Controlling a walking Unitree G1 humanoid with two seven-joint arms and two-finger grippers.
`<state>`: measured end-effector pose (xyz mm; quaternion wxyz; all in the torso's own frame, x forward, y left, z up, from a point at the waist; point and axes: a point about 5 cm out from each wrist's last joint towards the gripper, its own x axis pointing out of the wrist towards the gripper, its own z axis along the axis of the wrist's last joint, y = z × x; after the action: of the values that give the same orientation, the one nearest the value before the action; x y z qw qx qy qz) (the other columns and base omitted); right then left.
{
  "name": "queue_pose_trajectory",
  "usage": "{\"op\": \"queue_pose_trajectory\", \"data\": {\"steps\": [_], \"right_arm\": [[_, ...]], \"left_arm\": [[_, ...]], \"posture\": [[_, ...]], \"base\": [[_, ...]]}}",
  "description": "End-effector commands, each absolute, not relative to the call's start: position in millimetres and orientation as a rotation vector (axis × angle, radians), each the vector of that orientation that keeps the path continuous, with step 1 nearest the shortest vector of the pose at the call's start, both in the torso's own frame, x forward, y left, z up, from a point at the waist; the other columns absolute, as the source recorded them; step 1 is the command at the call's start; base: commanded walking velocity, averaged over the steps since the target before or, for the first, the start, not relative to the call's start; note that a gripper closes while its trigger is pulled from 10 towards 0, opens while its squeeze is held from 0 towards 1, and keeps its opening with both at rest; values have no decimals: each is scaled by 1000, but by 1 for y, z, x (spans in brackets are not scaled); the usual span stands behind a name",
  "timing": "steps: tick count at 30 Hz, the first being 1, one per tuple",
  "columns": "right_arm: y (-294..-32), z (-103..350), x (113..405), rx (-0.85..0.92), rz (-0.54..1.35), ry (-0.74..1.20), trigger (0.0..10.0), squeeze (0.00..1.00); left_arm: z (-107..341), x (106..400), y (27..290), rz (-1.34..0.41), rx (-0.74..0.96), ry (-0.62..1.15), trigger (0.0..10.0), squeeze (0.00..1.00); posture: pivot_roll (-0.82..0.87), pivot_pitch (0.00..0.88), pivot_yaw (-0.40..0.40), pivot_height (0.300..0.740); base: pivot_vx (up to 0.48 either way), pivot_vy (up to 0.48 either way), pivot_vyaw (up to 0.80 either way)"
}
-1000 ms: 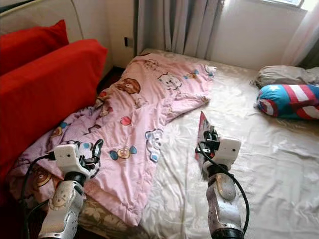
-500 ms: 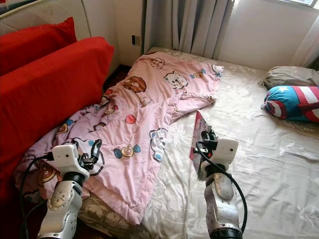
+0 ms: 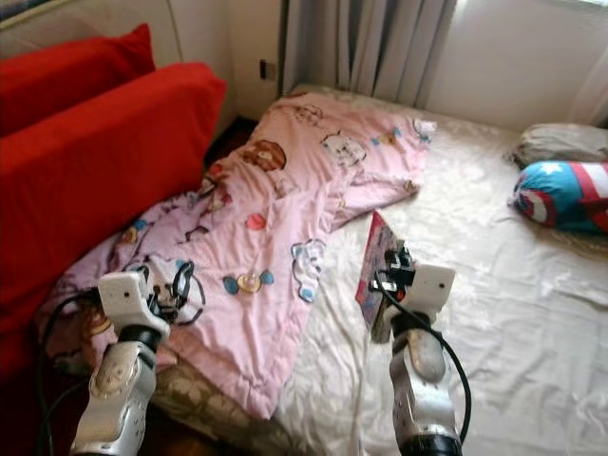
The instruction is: Clean up the room
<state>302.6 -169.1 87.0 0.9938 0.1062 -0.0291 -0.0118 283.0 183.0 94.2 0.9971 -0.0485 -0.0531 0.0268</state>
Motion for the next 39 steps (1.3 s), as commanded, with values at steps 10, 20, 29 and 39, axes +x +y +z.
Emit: {"op": "queue_pose_trajectory", "data": {"steps": [10,20,29,39], "right_arm": [[-170,94,304,213,-32,-102,10000,0],[-169,93,305,216,-34,-100,10000,0],[-169,93,305,217,-31,-95,10000,0],[-169,92,305,217,-31,-92,10000,0]], "left_arm": [[93,281,181,43,-102,-96,10000,0],[93,280,181,43,-102,-93,10000,0],[92,280,181,41,-102,-88,10000,0],[92,280,180,42,-104,-88,10000,0]], "posture": [[-44,111,-52,740],[-43,113,-50,740],[-43,117,-50,740],[-44,117,-51,740]], "base": [[-253,0,0],[-176,0,0],[-90,0,0],[-314,0,0]]}}
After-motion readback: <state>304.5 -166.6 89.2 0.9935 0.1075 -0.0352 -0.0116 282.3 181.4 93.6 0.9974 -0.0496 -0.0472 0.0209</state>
